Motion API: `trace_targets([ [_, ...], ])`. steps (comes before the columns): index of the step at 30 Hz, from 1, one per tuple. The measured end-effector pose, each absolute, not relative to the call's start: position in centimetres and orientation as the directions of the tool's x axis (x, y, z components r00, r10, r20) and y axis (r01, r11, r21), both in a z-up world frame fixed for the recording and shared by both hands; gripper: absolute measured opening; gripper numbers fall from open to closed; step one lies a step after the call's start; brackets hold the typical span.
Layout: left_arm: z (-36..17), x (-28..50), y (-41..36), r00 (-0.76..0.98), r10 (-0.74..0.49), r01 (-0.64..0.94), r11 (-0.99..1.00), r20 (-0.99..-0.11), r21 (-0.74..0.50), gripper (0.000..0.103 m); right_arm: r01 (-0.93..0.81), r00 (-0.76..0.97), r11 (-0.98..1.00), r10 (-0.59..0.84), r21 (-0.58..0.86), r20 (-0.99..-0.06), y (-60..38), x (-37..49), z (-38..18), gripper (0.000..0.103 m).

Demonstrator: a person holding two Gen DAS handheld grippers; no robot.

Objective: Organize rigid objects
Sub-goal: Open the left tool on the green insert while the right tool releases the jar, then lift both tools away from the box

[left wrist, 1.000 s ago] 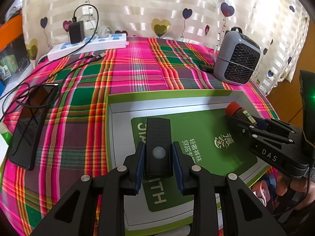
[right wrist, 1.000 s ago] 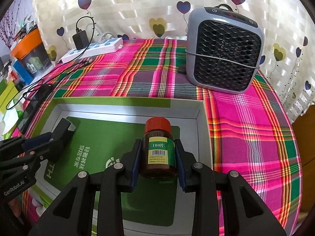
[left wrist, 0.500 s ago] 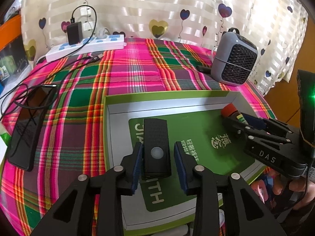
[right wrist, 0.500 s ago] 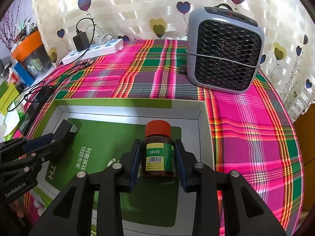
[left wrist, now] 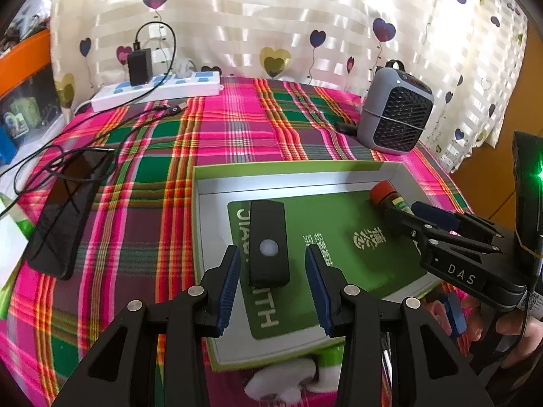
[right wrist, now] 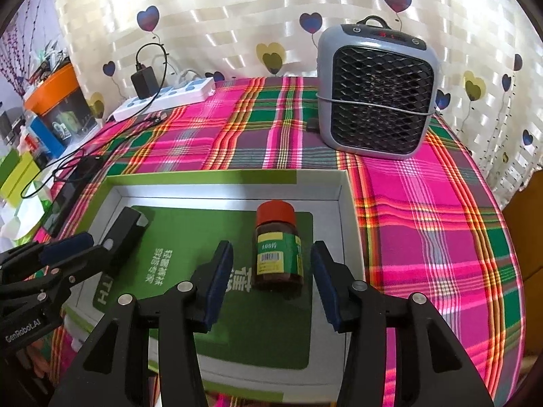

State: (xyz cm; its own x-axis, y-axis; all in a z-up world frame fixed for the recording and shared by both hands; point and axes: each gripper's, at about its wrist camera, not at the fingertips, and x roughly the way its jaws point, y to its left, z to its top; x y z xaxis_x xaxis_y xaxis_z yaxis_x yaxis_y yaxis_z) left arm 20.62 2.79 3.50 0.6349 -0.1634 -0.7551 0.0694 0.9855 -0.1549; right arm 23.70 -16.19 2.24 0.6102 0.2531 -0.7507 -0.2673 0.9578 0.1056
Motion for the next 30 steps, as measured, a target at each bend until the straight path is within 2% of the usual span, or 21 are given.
trace_targets([
  [23, 6.1, 12.6, 2.8, 0.687, -0.163, 0.081, 0.986, -0.708, -0.149, 0.039, -0.246, 0.673, 0.961, 0.261, 0.123, -0.692, -17.2, 16.5, 4.9, 0.049],
  [30, 6.0, 9.7, 3.5, 0.696, -0.183, 0.076, 0.980, -0.695, -0.182, 0.039, -0.236, 0.686, 0.965, 0.249, 0.115, -0.684, -17.8, 13.8, 4.7, 0.049],
])
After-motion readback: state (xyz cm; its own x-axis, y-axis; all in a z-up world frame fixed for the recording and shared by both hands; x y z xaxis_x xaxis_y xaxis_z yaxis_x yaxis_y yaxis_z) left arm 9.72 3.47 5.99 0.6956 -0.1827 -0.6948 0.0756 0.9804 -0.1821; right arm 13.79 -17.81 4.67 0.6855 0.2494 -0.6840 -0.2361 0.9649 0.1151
